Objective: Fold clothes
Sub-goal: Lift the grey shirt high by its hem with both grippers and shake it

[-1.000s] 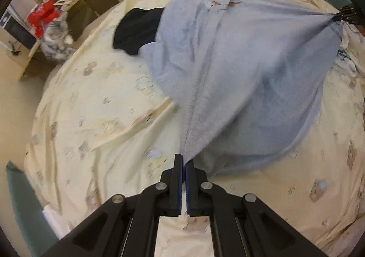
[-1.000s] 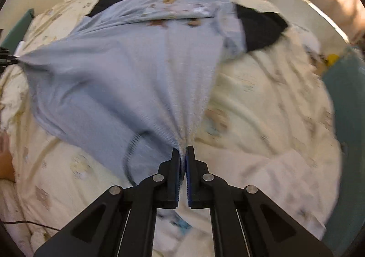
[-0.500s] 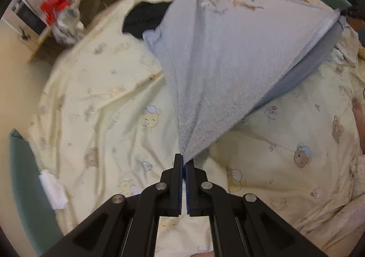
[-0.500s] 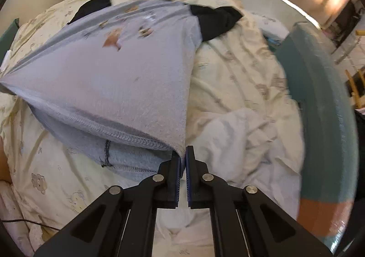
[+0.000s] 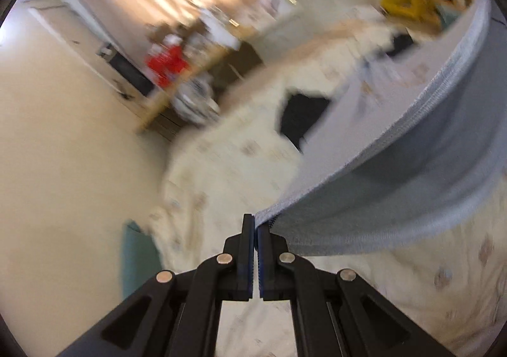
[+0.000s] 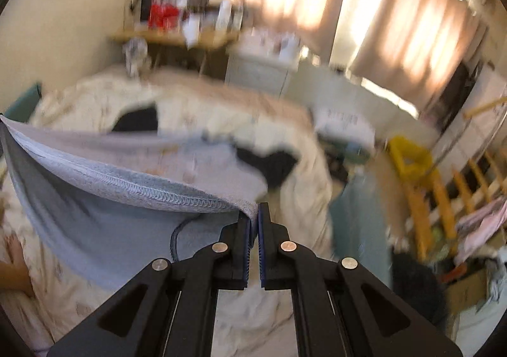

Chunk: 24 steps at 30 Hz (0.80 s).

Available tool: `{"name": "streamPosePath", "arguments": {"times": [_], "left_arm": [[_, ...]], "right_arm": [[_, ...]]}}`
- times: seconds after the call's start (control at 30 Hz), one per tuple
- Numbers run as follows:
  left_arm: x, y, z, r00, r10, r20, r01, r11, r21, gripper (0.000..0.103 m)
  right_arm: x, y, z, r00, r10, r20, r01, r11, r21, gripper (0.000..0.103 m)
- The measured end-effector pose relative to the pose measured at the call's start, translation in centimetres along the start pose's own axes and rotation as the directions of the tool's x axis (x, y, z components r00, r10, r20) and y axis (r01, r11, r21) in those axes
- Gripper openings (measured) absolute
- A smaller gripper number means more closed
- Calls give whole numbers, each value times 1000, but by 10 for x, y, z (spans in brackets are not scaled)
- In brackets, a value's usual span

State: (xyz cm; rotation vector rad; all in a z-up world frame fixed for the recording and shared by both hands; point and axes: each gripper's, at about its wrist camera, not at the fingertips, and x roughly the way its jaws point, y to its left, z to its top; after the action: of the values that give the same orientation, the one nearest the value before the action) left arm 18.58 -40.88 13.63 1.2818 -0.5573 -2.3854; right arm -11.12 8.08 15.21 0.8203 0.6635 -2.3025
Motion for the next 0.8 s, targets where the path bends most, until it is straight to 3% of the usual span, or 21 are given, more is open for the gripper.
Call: {"name": "streamPosePath", "arguments": {"times": [0.13,0.23,0.4,0.6,0.73,0.8], "left_arm": [[-46,53,52,992,95,78,-88,992,-88,1],[-87,88,93,975,168,142,-149,980,-134,1],[-159,125,144,928,298,223,-274,952,-133,1],[-228,160,161,881,400,255,-376,916,-138,1],[-250,169,158,885,392,251,-370,920,-131,1],[-254,171,156,902,358,241,-329,932,-153,1]], "right_arm": [[-52,-25,67,991,-55,121,56,998,-3,4],[-87,-40,106,982,-73,172,71,997,19,3],[-147,-48,158,966,-124,227,131,991,-15,3],[-219,-47,198,941,-158,298,182,982,-55,4],[-234,-38,206,946,-141,292,173,981,-87,3],[-231,-36,208,953,-119,277,149,985,-91,3]]}}
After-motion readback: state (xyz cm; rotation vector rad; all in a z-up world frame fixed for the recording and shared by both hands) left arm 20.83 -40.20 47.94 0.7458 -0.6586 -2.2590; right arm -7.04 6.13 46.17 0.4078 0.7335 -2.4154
